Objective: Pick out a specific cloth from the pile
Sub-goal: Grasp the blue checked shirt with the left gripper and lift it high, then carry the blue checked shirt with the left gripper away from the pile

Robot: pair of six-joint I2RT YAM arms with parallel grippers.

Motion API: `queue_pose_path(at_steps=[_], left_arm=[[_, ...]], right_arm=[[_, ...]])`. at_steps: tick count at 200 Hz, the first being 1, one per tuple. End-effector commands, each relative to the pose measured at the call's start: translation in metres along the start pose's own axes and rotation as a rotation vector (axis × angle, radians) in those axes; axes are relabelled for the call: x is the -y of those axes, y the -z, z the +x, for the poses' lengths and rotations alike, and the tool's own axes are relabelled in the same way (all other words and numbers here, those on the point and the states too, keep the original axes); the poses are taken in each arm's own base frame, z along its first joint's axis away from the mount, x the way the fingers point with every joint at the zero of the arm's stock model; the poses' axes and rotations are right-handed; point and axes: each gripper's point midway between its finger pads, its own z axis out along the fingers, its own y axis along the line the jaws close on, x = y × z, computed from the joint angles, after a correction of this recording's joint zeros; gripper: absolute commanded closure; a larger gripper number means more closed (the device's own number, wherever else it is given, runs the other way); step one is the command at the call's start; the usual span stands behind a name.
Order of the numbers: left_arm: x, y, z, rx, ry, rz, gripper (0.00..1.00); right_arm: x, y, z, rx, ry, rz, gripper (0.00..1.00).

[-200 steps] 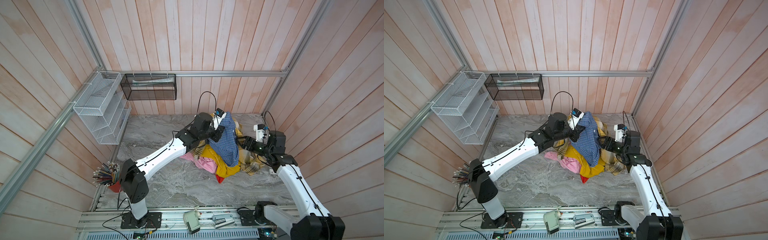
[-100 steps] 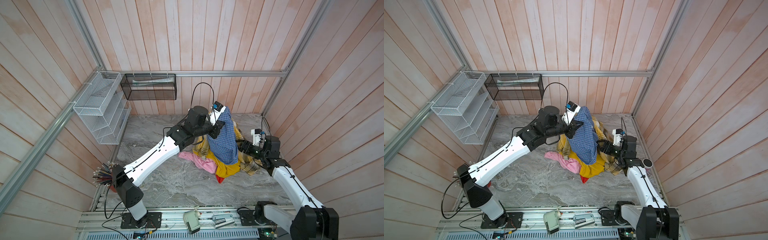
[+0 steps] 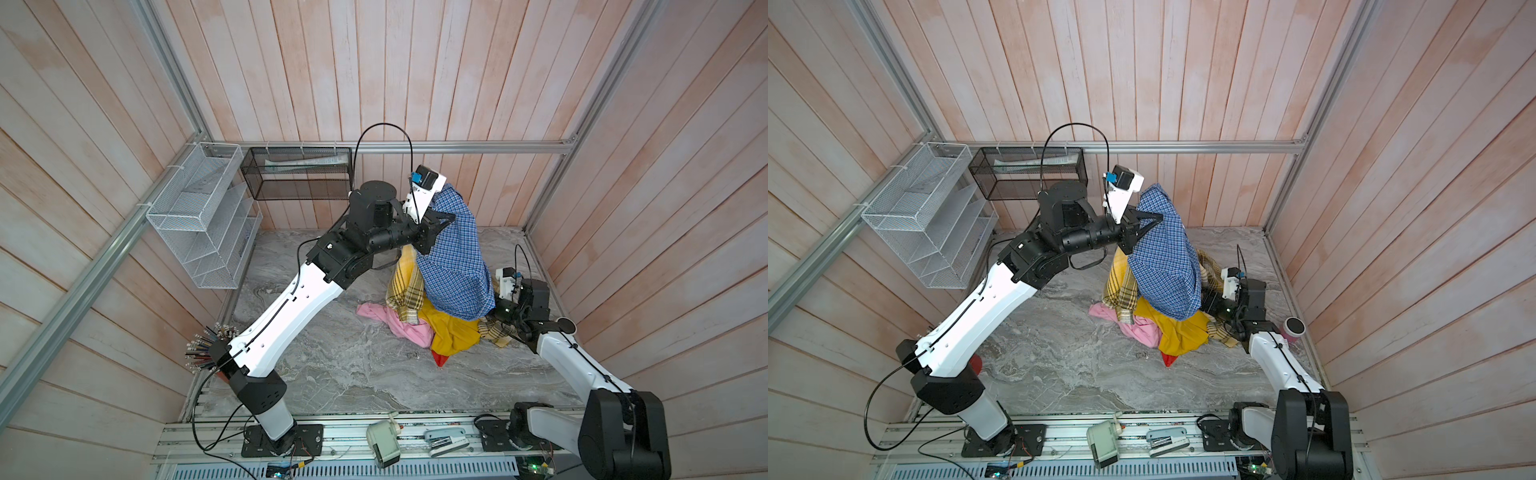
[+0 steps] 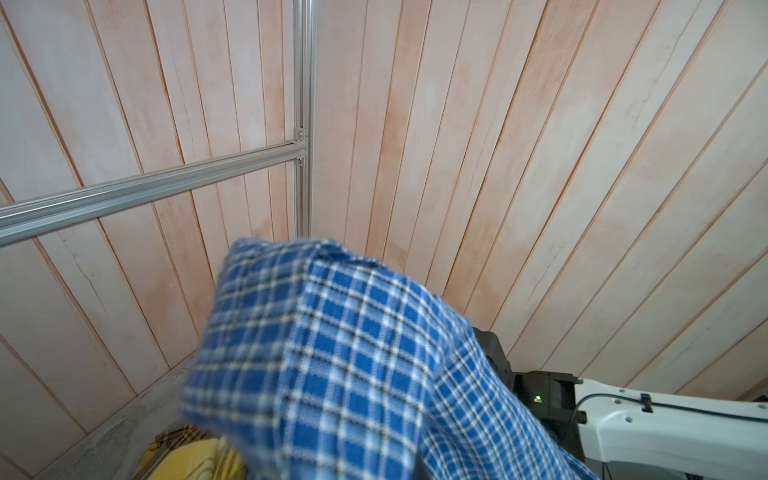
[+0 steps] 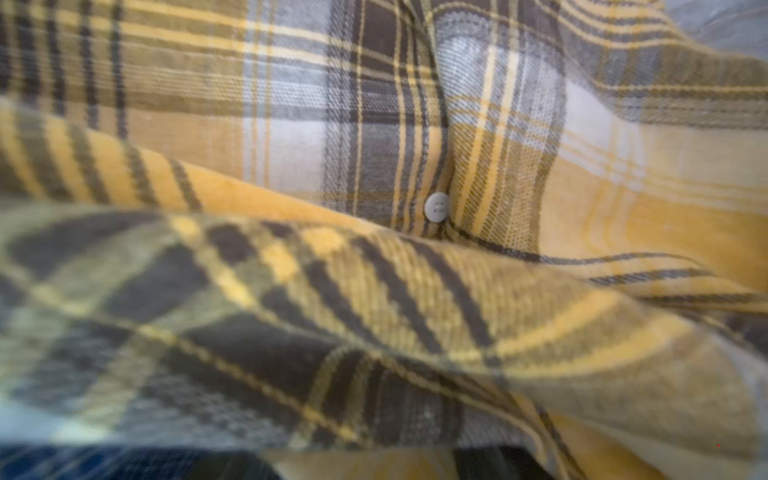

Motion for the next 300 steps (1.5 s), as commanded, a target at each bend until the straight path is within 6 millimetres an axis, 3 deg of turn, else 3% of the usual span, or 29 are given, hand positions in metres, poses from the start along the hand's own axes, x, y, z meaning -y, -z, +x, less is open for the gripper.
queue_pose_path(at_steps=[1,60,113,170,234,300], left_arm=[[0.012,0.035,-0.055,0.145,-0.014,0.027,1.00],[0.011,0.083,-0.097,0.294,0.029,0.086,1.00],[-0.014,0.117,-0.107,0.333,0.016,-0.037,1.00],[-0.056,0.155,-0.108,0.356,0.028,-0.217,1.00],[-0.060,0.186,-0.127,0.410,0.000,-0.289,1.00],[-0.092,0.223,-0.142,0.430,-0.058,-0.482,1.00]], right_arm=[[0.015,-0.005,0.005,0.000,-0.016,0.039,0.38],[0.037,-0.013,0.017,-0.044,-0.051,0.092,0.40],[0.042,-0.013,0.016,-0.048,-0.050,0.109,0.40],[0.046,-0.012,0.016,-0.052,-0.048,0.116,0.41],[0.051,-0.014,0.016,-0.056,-0.056,0.122,0.41],[0.055,-0.014,0.017,-0.060,-0.057,0.131,0.41]])
